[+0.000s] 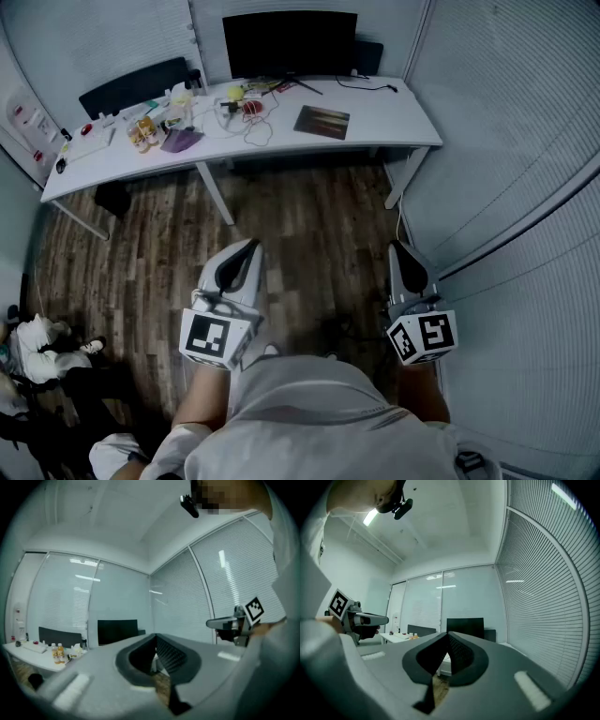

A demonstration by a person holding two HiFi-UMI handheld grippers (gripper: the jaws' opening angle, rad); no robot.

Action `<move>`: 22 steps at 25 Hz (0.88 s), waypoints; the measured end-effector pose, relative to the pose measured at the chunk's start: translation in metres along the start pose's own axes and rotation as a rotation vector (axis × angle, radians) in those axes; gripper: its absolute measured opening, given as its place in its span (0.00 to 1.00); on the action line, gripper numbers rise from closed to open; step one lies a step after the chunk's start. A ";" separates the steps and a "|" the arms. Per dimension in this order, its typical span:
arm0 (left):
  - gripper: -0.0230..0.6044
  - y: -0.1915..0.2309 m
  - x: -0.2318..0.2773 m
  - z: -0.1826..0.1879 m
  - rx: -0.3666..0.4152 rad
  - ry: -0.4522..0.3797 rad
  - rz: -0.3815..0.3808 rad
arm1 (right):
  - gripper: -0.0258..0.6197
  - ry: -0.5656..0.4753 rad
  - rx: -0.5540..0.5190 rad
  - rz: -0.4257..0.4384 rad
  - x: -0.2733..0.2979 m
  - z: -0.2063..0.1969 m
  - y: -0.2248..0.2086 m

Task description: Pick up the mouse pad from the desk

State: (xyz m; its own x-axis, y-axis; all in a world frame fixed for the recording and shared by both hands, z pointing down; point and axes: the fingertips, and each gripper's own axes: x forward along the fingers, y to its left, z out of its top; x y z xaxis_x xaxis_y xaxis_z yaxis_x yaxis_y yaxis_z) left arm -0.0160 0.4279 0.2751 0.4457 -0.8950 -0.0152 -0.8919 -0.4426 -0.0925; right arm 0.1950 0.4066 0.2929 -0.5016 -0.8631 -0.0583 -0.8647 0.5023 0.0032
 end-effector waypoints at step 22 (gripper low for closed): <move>0.04 0.027 -0.021 -0.025 -0.047 0.059 -0.010 | 0.05 0.005 0.075 0.034 0.013 -0.011 0.035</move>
State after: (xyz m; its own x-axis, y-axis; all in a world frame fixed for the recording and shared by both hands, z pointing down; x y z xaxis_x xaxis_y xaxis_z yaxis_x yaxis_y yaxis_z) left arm -0.0517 0.4333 0.2978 0.4508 -0.8915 0.0446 -0.8906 -0.4526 -0.0456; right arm 0.1575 0.4122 0.3029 -0.5308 -0.8457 -0.0548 -0.8428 0.5336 -0.0701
